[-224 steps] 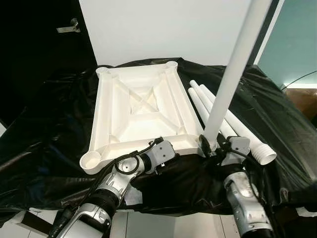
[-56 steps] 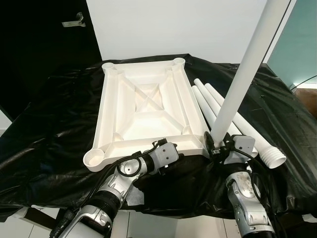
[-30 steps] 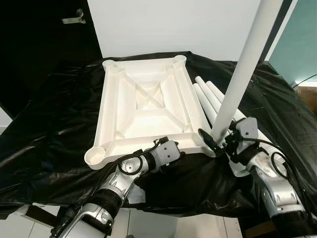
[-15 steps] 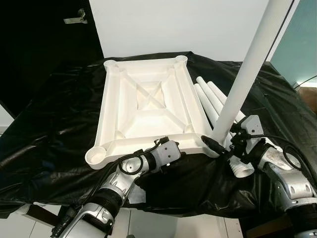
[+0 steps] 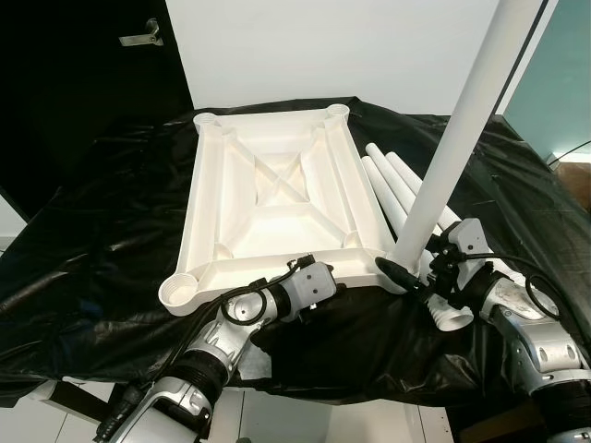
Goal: Building children table
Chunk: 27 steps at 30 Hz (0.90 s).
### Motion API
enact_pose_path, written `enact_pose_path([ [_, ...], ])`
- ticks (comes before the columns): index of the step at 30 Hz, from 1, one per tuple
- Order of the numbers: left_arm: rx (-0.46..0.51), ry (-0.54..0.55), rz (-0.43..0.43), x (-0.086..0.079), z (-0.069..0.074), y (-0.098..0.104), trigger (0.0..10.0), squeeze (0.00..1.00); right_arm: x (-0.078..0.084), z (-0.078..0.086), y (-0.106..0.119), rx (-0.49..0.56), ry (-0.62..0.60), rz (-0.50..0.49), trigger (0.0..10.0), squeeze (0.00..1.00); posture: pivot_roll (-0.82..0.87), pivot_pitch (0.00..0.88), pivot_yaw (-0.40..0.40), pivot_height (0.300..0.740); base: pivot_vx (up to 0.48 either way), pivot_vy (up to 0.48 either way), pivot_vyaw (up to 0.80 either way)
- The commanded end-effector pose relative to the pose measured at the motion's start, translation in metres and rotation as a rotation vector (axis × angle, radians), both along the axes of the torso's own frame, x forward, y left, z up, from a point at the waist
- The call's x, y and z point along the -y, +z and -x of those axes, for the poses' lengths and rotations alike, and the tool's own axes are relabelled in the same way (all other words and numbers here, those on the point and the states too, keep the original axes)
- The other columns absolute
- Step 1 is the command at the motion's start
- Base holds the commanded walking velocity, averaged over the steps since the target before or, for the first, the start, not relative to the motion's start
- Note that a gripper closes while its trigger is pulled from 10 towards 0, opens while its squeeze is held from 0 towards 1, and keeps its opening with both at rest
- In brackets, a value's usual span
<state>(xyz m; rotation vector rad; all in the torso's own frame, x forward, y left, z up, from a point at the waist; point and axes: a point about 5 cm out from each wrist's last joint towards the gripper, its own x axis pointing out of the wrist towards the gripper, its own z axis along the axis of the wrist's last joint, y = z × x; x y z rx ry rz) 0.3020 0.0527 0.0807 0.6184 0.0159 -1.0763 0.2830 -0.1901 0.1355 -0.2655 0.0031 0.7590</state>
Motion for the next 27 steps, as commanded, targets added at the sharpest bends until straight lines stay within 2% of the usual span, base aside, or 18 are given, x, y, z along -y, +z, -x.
enact_pose_path([
  [1, -0.130, 0.008, -0.095, -0.009, 0.011, -0.030, 10.0, 0.00, -0.017, 0.012, -0.026, -0.124, 0.109, 0.006, 0.0, 0.00, -0.06, 0.007, -0.006, 0.740, 0.000, 0.000, 0.00],
  [14, -0.132, 0.010, -0.095, -0.010, 0.012, -0.031, 10.0, 0.00, -0.021, 0.012, -0.029, -0.133, 0.094, -0.016, 0.0, 0.00, -0.05, 0.018, 0.000, 0.740, 0.000, 0.000, 0.00],
  [17, -0.135, 0.008, -0.093, -0.010, 0.013, -0.032, 10.0, 0.00, -0.028, 0.015, -0.036, -0.137, 0.036, -0.049, 0.0, 0.00, -0.05, 0.022, -0.001, 0.740, 0.000, 0.000, 0.00],
  [18, -0.136, 0.007, -0.092, -0.009, 0.013, -0.032, 10.0, 0.00, -0.029, 0.014, -0.041, -0.133, -0.053, -0.063, 0.0, 0.00, -0.05, 0.022, -0.001, 0.740, 0.000, 0.000, 0.00],
  [19, -0.136, 0.007, -0.092, -0.009, 0.013, -0.032, 10.0, 0.00, -0.029, 0.014, -0.041, -0.133, -0.053, -0.063, 0.0, 0.00, -0.05, 0.022, -0.001, 0.740, 0.000, 0.000, 0.00],
  [21, -0.137, 0.007, -0.090, -0.010, 0.014, -0.032, 10.0, 0.00, -0.030, 0.013, -0.048, -0.078, -0.278, -0.114, 0.0, 0.00, -0.05, 0.024, -0.002, 0.740, 0.000, 0.000, 0.00],
  [23, -0.138, 0.008, -0.090, -0.010, 0.014, -0.032, 10.0, 0.00, -0.033, 0.016, -0.049, -0.025, -0.425, -0.158, 0.0, 0.00, -0.05, 0.023, -0.001, 0.740, 0.000, 0.000, 0.00],
  [27, -0.138, 0.008, -0.090, -0.010, 0.014, -0.032, 10.0, 0.00, -0.037, 0.019, -0.049, 0.003, -0.508, -0.195, 0.0, 0.00, -0.05, 0.022, 0.001, 0.740, 0.000, 0.000, 0.00],
])
